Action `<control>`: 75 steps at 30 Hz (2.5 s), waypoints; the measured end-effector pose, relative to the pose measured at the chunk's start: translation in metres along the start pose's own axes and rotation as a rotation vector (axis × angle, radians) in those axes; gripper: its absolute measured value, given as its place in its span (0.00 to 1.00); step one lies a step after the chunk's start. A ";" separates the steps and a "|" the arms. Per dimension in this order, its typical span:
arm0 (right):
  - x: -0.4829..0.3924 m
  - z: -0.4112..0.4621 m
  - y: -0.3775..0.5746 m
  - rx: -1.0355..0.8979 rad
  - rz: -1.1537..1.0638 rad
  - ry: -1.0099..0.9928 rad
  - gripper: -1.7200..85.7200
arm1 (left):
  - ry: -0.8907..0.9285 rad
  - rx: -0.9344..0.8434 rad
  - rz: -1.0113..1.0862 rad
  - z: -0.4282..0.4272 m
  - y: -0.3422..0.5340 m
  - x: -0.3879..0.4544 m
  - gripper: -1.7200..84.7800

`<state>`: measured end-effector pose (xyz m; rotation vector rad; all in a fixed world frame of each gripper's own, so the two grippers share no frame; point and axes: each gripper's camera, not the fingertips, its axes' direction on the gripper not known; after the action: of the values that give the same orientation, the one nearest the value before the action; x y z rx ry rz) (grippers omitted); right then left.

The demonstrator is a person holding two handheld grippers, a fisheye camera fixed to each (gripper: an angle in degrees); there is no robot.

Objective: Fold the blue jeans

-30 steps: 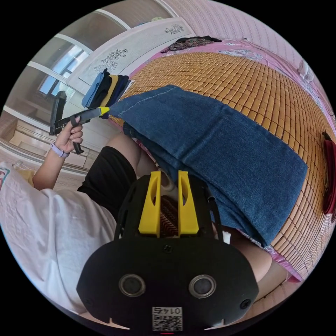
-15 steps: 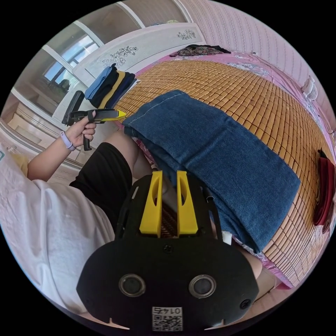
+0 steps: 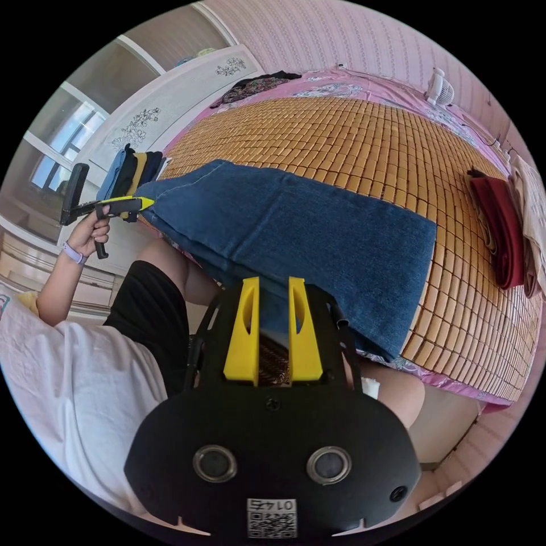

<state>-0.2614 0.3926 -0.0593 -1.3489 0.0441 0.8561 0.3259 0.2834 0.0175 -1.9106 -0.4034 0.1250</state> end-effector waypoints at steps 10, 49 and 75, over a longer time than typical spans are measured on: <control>0.011 0.027 0.004 -0.073 0.045 -0.043 0.08 | 0.100 -0.073 -0.284 0.032 0.046 -0.045 0.08; 0.029 0.109 -0.197 -0.398 -0.198 0.106 0.01 | -0.039 -0.128 0.449 0.123 -0.084 0.328 0.01; 0.271 -0.142 0.152 0.376 0.389 -0.570 0.04 | -0.076 -0.081 0.862 0.104 -0.083 0.477 0.20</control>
<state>-0.0934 0.4051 -0.3565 -0.7182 0.0219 1.4578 0.7259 0.5624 0.1053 -2.0463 0.3971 0.7533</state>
